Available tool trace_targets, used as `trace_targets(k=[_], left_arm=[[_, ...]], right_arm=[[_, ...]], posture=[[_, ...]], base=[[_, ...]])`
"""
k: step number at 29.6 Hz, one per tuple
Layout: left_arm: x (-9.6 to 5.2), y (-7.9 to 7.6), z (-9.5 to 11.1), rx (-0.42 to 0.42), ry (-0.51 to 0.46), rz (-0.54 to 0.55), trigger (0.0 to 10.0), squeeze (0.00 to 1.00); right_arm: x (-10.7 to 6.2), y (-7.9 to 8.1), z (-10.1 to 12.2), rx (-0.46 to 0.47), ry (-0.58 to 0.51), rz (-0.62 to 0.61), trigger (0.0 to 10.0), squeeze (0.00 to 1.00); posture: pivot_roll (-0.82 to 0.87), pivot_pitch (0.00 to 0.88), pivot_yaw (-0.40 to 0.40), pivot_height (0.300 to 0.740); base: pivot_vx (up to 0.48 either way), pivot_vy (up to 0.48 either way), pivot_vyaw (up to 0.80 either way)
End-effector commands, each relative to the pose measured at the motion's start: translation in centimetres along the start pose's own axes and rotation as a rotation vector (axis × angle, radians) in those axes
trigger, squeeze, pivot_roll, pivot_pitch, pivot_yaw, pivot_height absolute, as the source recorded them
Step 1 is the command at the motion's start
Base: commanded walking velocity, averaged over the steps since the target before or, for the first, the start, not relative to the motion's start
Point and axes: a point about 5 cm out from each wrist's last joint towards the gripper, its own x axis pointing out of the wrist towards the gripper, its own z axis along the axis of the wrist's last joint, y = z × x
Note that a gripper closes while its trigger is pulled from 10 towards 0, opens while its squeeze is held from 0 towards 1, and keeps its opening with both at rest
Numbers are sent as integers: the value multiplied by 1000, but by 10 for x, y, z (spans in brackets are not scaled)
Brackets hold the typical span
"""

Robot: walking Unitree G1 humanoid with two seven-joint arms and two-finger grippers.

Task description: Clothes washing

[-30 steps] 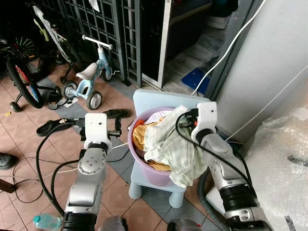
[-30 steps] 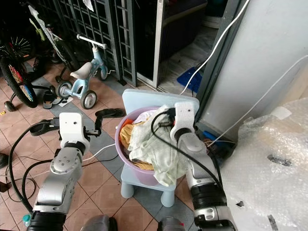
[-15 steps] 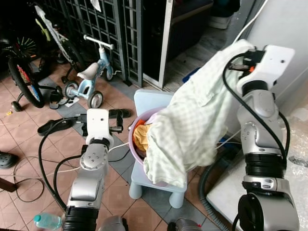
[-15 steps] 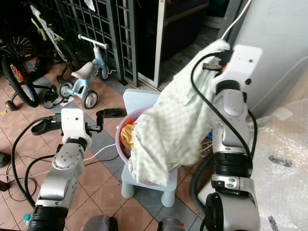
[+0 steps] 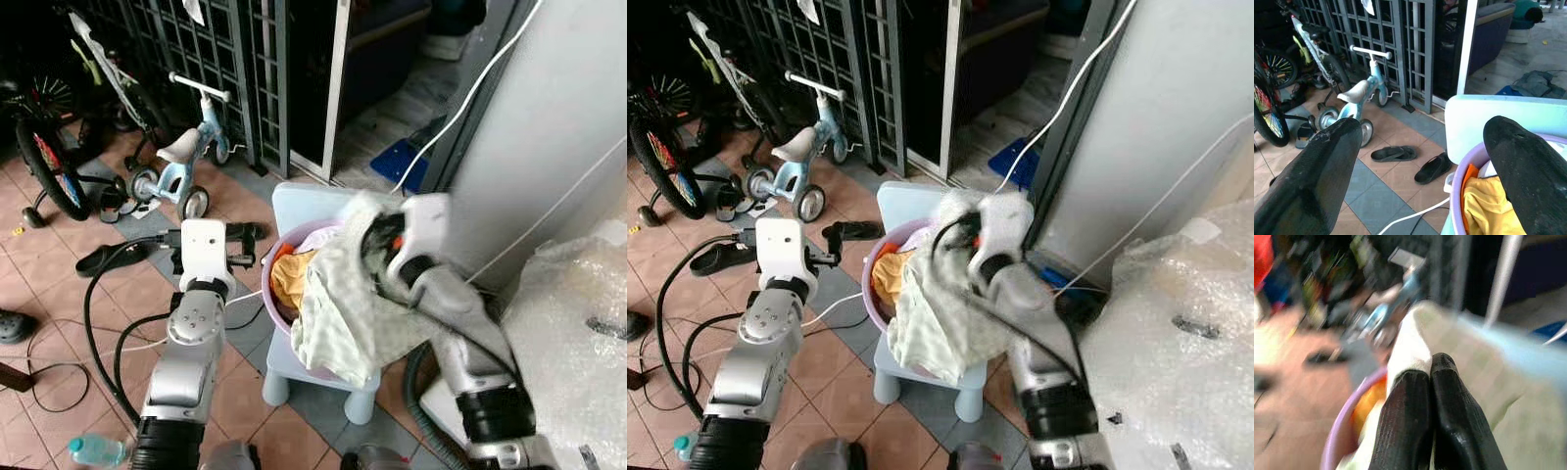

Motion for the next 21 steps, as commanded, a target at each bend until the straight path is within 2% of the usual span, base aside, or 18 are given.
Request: trace_targets(k=[1, 2, 3, 8, 12, 21], left_arm=[[-4, 3, 0, 5, 6, 11, 10000, 0], [-6, 3, -1, 6, 8, 14, 10000, 0], [-8, 5, -2, 8, 13, 18, 10000, 0], [-15, 8, -5, 13, 27, 26, 10000, 0], [-17, 9, -6, 16, 36, 27, 10000, 0], [-20, 10, -6, 23, 53, 21, 10000, 0]], right_arm=[[-1, 5, -2, -29, 31, 46, 6275, 1000], [-2, 6, -1, -28, 29, 52, 6275, 1000], [-2, 8, -3, -30, 49, 76, 10000, 1000], [-7, 12, -10, -70, 132, 177, 10000, 1000], [-12, 14, -25, -186, 237, 249, 10000, 1000], [-20, 12, -42, -316, 341, 245, 10000, 1000]], posture=[[-48, 0, -6, 740], [-46, 0, -7, 740], [-43, 0, -9, 740], [-33, 0, -11, 740], [-28, 0, -11, 740], [-31, 0, -3, 740]], base=[[0, 0, 0], [0, 0, 0], [0, 0, 0], [0, 0, 0], [0, 0, 0], [0, 0, 0]])
